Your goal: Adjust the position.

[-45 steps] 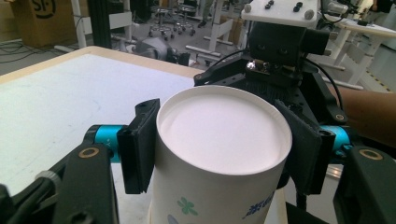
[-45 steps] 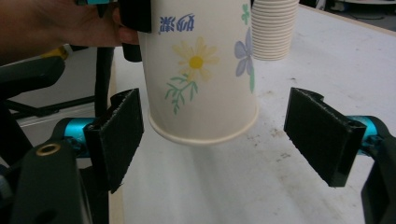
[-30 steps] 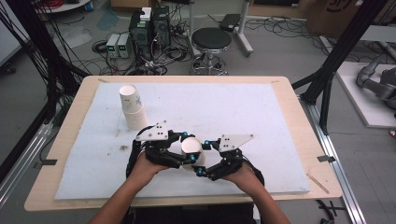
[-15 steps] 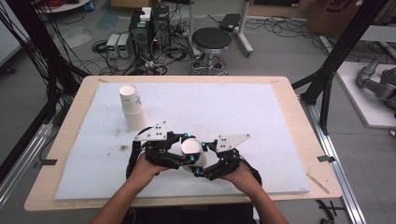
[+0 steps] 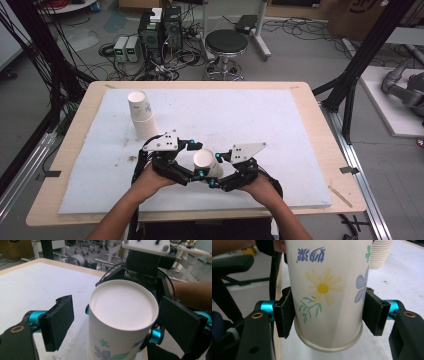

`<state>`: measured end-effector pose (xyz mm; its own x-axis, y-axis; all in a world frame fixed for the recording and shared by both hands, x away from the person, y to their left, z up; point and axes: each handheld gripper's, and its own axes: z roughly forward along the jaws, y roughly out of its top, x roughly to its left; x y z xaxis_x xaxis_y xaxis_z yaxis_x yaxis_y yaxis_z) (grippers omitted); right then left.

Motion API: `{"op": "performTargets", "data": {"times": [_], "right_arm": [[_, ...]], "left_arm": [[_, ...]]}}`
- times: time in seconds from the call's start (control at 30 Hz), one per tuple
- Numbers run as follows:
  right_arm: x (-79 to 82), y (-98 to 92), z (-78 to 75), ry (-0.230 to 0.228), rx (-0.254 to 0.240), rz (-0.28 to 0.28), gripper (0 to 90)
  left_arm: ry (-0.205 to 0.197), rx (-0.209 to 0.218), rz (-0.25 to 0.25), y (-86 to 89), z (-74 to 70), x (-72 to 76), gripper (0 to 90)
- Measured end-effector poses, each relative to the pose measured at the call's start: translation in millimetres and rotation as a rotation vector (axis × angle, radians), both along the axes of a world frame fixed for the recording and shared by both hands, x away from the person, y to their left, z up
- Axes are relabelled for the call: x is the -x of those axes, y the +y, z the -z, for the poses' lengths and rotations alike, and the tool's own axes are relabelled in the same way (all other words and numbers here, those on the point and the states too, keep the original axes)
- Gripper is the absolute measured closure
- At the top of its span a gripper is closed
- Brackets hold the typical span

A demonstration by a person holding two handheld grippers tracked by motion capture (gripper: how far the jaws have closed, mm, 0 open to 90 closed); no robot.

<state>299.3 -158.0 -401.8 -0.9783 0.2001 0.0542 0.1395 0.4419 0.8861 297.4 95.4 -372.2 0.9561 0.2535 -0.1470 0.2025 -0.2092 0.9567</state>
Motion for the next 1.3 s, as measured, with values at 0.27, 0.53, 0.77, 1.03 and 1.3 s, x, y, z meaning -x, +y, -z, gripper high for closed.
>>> {"op": "performTargets", "data": {"times": [0.27, 0.53, 0.77, 1.03, 1.3], "right_arm": [[-0.7, 0.2, -4.5, -0.022, 0.071, -0.002, 32.9], [-3.5, 2.1, -16.4, -0.046, 0.156, -0.029, 32.3], [-5.6, 4.8, -22.1, -0.066, 0.235, -0.051, 32.3], [-7.3, 13.9, -30.3, -0.099, 0.346, -0.075, 32.3], [-6.0, 28.8, -35.8, -0.121, 0.468, -0.113, 32.3]], "left_arm": [[-0.012, -0.071, 0.027, 1.3, -6.5, -0.4, 14.0], [-0.02, -0.128, 0.046, 0.6, -14.3, -2.9, 14.4], [-0.008, -0.173, 0.077, -0.8, -16.1, -6.1, 14.6], [0.003, -0.234, 0.099, -3.3, -15.8, -7.3, 15.3], [0.016, -0.283, 0.127, -4.0, -14.4, -7.7, 18.7]]}}
